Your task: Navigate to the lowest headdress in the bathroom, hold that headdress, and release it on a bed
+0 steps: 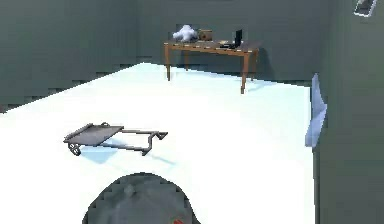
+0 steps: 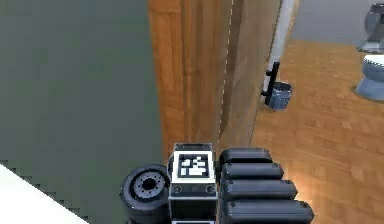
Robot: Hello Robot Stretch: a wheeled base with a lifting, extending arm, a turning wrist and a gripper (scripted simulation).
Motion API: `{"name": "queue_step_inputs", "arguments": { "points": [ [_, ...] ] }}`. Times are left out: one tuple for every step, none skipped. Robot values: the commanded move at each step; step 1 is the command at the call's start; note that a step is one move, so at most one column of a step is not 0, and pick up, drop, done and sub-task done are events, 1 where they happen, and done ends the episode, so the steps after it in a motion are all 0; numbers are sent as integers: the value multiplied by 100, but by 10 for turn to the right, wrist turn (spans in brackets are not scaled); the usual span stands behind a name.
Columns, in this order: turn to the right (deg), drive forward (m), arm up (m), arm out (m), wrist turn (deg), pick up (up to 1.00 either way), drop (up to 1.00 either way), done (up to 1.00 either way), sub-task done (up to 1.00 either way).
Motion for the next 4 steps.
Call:
{"name": "queue_step_inputs", "arguments": {
  "points": [
    [-450,0,0,0,0,0,0,0,0],
    [-210,0,0,0,0,0,0,0,0],
    [0,15,0,0,0,0,0,0,0],
    [-450,0,0,0,0,0,0,0,0]
  ]
}}
